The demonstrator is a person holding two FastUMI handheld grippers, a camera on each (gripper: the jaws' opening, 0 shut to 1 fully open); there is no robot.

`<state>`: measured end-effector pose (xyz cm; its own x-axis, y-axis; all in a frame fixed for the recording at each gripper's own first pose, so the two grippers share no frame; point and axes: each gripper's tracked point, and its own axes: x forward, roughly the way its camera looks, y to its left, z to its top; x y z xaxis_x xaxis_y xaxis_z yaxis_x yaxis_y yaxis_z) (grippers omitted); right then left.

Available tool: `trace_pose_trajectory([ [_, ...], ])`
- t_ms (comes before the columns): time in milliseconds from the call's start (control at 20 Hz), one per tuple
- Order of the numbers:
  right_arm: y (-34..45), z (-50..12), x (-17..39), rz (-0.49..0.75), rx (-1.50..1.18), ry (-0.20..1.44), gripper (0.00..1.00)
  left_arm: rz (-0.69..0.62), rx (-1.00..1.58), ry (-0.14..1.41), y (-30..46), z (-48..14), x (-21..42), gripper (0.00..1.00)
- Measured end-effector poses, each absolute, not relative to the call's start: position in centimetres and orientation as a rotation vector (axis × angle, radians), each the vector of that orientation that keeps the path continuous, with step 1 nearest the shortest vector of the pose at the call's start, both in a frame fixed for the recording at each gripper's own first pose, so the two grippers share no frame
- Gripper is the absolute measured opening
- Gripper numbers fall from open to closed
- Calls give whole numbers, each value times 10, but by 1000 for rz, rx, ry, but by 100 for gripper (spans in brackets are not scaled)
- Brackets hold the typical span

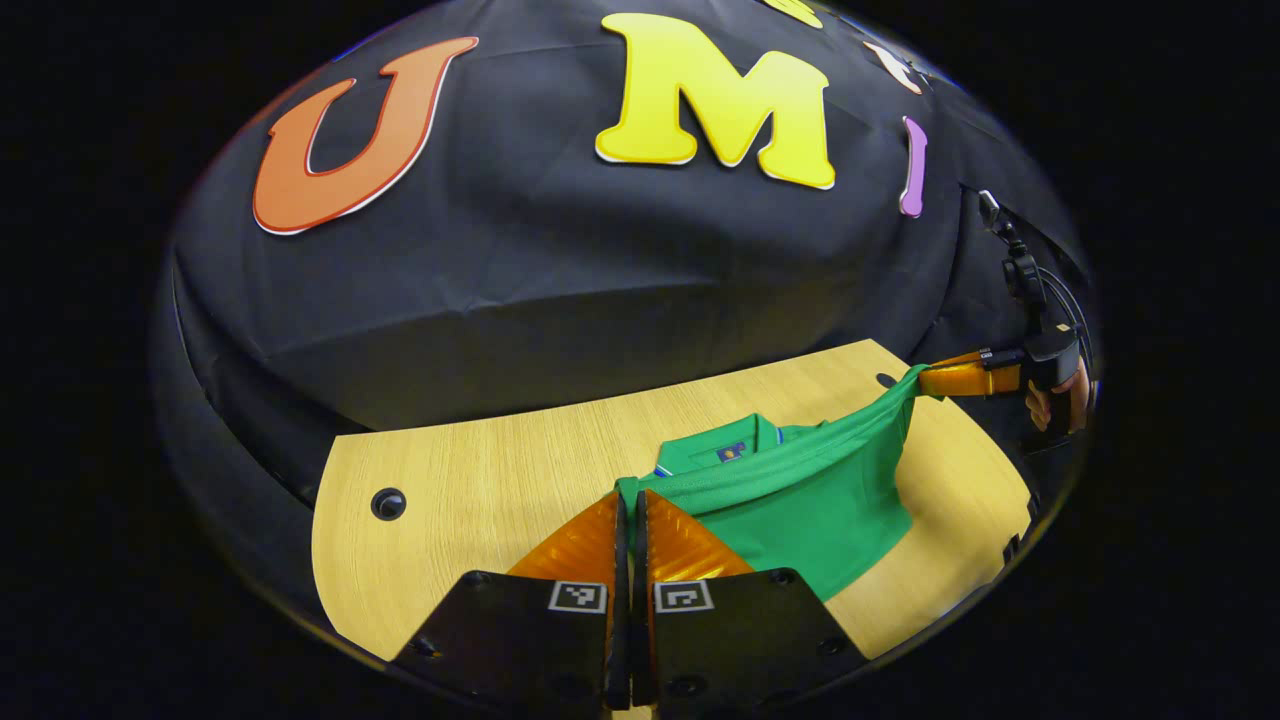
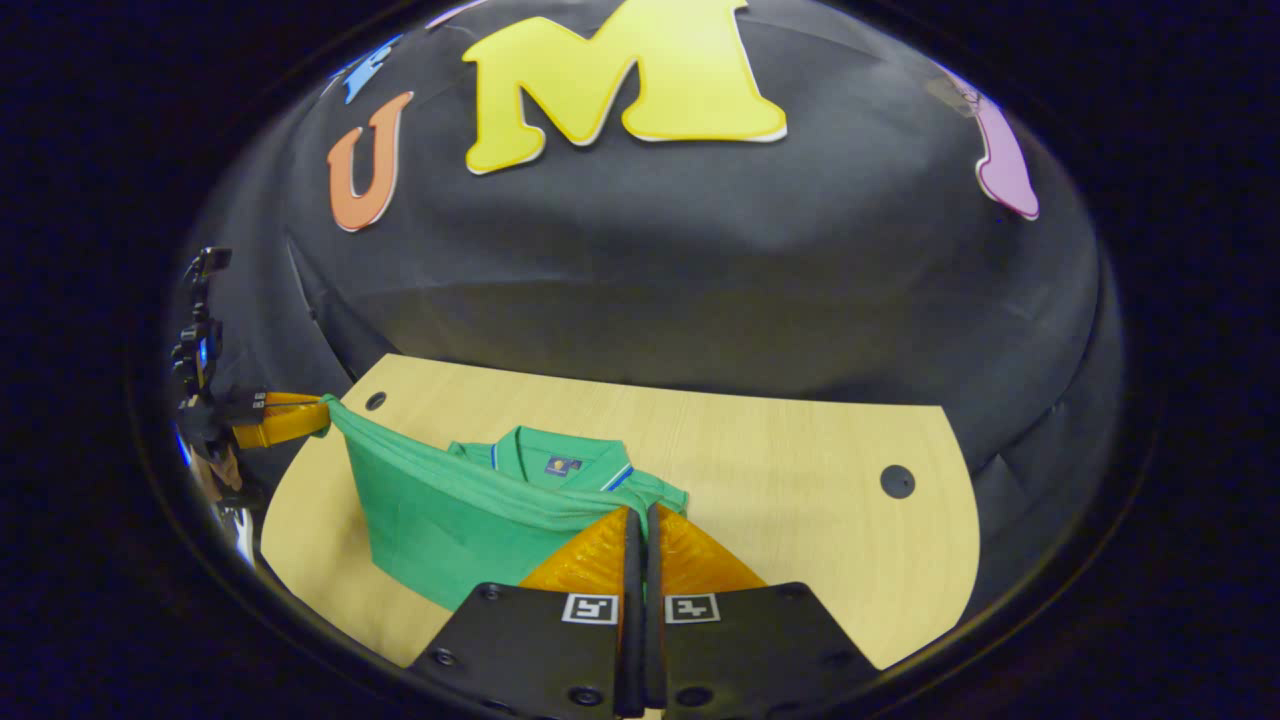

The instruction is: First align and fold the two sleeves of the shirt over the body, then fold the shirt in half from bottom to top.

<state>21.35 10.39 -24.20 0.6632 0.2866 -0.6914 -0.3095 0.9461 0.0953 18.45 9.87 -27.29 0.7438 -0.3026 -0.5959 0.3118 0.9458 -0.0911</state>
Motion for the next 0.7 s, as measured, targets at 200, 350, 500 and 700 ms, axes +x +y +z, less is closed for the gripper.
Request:
trace_pose_trajectory([
  [200, 106, -271, 248, 298, -47, 745, 2, -307, -21, 612, 93, -301, 213, 4],
  [350, 112, -295, 259, 277, -84, 754, 7, -289, -41, 585, 87, -310, 227, 18],
  [500, 119, -295, 260, 272, -78, 734, 33, -255, -33, 589, 84, -310, 232, 91],
  [700, 111, -270, 246, 256, -114, 669, 98, -194, -57, 577, 92, -292, 216, 100],
])
